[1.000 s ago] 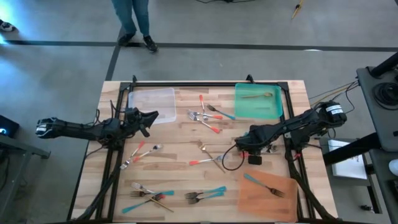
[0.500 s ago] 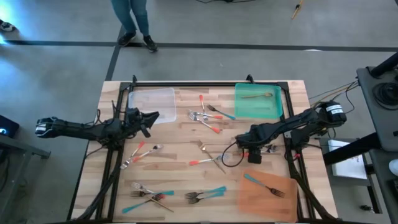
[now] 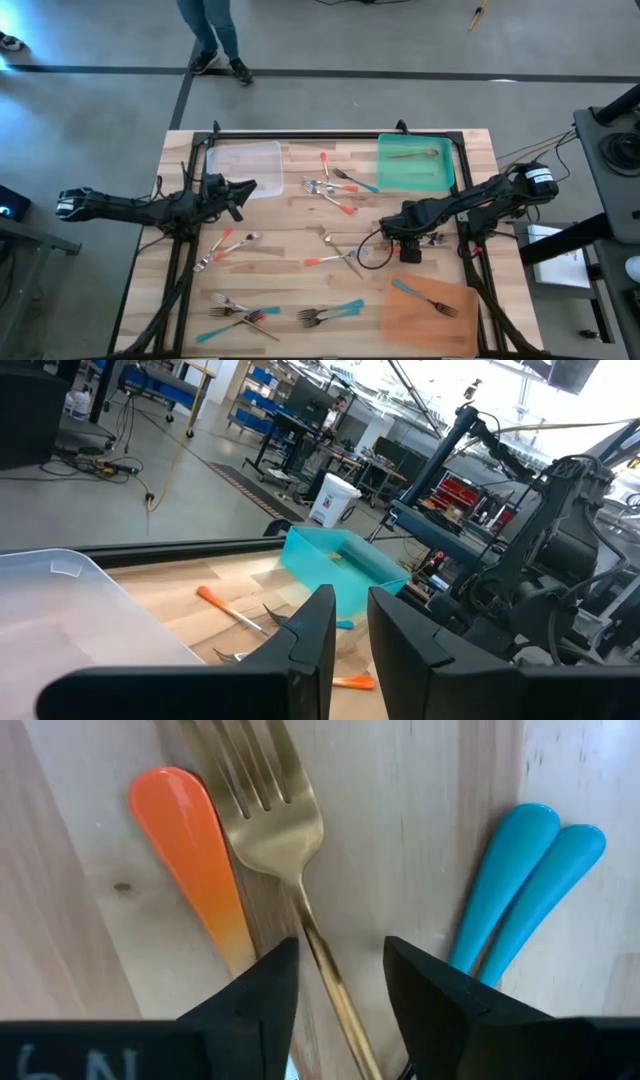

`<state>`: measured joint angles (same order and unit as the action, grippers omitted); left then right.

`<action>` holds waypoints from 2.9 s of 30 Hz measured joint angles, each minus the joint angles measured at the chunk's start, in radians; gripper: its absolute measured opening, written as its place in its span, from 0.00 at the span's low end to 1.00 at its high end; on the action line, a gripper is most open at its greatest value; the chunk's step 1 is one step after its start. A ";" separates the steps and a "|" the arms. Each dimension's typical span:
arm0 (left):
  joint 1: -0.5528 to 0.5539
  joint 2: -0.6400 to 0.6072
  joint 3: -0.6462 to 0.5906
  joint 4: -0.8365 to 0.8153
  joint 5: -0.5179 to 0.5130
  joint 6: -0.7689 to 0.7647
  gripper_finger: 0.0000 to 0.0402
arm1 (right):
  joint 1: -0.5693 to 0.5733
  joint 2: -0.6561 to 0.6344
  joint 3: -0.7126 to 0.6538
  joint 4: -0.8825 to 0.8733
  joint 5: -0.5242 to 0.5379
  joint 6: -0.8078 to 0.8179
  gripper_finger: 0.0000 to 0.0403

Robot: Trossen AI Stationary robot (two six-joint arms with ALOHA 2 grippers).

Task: Sort silverware by color (type)
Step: Put the golden fork into the green bin

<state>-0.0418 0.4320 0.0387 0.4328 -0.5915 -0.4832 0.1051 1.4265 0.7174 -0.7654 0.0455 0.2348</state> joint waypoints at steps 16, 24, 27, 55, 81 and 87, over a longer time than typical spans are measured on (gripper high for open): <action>0.000 0.000 0.000 0.000 0.000 0.000 0.11 | -0.001 0.001 0.000 -0.011 -0.001 0.055 0.03; 0.000 0.000 0.000 0.000 0.000 0.000 0.11 | -0.001 -0.003 0.018 -0.058 -0.005 0.052 0.03; 0.000 0.000 0.000 0.000 0.000 0.000 0.11 | -0.002 -0.017 0.048 -0.099 -0.001 0.052 0.03; 0.000 0.005 0.000 0.000 0.000 0.000 0.11 | -0.003 -0.336 0.458 -0.211 0.536 -0.138 0.03; 0.000 0.005 0.000 0.000 0.000 0.000 0.11 | -0.753 -0.248 0.297 -0.094 0.436 -0.421 0.03; 0.000 0.005 0.000 0.000 0.000 0.000 0.11 | -0.760 -0.228 0.299 -0.081 0.318 -0.419 0.03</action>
<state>-0.0418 0.4374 0.0387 0.4332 -0.5914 -0.4834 -0.6549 1.1988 1.0164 -0.8461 0.3639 -0.1840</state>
